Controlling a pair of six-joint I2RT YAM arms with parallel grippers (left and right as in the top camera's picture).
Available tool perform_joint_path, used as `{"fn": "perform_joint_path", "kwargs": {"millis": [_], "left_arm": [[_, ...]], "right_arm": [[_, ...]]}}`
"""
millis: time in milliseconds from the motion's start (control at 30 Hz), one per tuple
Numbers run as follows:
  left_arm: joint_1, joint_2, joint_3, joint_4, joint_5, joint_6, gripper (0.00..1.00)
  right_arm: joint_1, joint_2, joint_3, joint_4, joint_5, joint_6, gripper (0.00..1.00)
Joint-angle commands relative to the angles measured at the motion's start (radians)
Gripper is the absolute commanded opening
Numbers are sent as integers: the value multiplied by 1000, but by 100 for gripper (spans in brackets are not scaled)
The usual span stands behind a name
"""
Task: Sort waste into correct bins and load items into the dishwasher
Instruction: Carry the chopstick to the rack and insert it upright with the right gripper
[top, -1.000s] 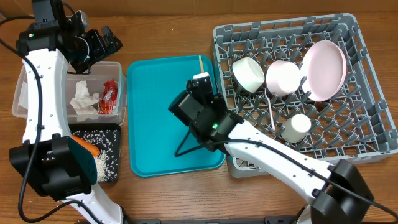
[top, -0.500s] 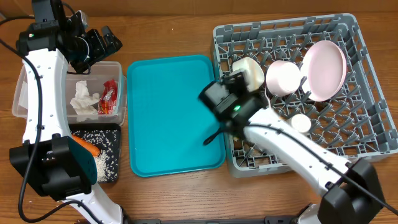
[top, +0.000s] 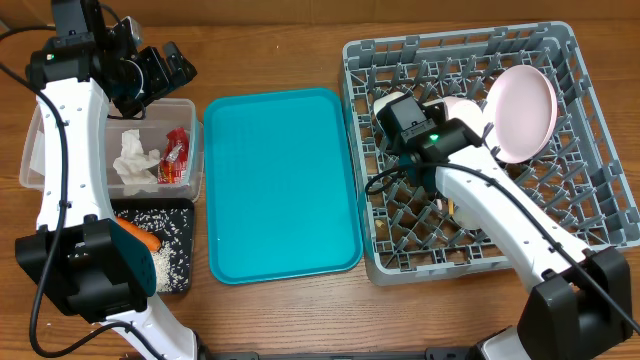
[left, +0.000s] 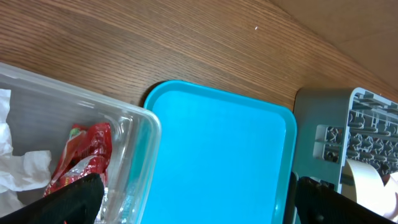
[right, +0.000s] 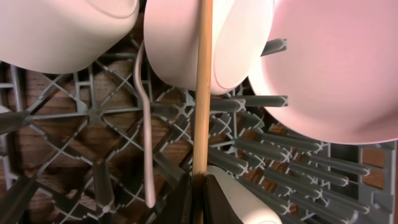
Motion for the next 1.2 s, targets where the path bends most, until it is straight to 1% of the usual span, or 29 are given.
{"fn": "perform_joint_path", "kwargs": {"millis": [0, 200, 333, 567, 600, 700, 800, 867, 1067, 1167], "left_arm": [[-13, -17, 21, 1, -3, -10, 100], [-13, -17, 21, 0, -3, -10, 100], [-13, -17, 21, 0, -3, -10, 100], [-13, -17, 21, 0, -3, -10, 100], [-13, -17, 21, 1, -3, -10, 100], [-13, -17, 21, 0, -3, -10, 100], [-13, -17, 21, 1, -3, -10, 100], [-13, -17, 21, 1, -3, -10, 100], [-13, -17, 21, 0, -3, -10, 100], [-13, -17, 20, 0, -3, -10, 100]], "right_arm": [[-5, -32, 1, 6, -72, -6, 4], [-5, -32, 1, 4, -89, -15, 4], [-5, -32, 1, 5, -198, -81, 4], [-5, -32, 1, 5, -203, -80, 10], [-5, -32, 1, 5, -203, -80, 12], [-5, -32, 1, 6, -203, -80, 27], [-5, -32, 1, 6, -203, -80, 35], [-5, -32, 1, 6, -203, -80, 38], [-5, -36, 2, 10, -203, -79, 38], [-3, -65, 16, 8, -229, -76, 31]]}}
